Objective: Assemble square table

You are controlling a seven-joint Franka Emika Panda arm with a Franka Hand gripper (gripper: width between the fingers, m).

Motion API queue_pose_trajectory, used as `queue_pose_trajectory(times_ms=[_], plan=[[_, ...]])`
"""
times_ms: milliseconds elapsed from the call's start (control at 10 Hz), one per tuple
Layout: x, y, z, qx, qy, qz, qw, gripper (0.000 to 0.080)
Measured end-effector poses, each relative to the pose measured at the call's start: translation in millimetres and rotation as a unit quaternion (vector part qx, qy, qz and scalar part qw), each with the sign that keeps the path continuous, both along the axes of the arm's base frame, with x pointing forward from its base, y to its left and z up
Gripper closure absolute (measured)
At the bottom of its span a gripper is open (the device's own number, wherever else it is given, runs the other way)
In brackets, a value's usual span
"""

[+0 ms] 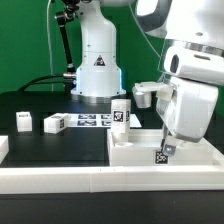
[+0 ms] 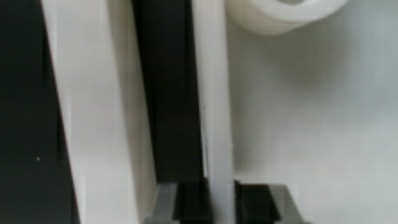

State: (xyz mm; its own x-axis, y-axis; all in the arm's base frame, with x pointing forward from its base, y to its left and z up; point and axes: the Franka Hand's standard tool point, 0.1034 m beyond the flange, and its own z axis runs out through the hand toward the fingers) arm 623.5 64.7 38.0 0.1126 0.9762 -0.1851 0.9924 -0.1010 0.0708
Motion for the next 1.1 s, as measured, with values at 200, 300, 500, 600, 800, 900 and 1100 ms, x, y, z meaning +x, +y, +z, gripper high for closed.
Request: queue_pose_trajectory(times_ms=[200,300,500,600,800,900,1100], plan=[[0.4,-2.7,1.0,0.0,0.0,-0.002,1.0,0.0503],[2.0,-7.7,6.5,-0.001,0.0,-0.005,1.0,0.0367],[5.9,-14.5,23.2,-0.001,-0.006,-0.014,1.0,0.0199],[5.3,-21.2,36.4,0.0,-0.011,-0.02,1.0,0.0165],[-10.2,-43.6,57.9,0.002,-0.016,-0.034,0.999,0.0152],[-26.9,-63.7,63.5,0.003,-0.015,-0.044,0.999,0.0152],[-52.5,-98.1,70.2,0.008,-0.011,-0.054,0.998,0.0151]])
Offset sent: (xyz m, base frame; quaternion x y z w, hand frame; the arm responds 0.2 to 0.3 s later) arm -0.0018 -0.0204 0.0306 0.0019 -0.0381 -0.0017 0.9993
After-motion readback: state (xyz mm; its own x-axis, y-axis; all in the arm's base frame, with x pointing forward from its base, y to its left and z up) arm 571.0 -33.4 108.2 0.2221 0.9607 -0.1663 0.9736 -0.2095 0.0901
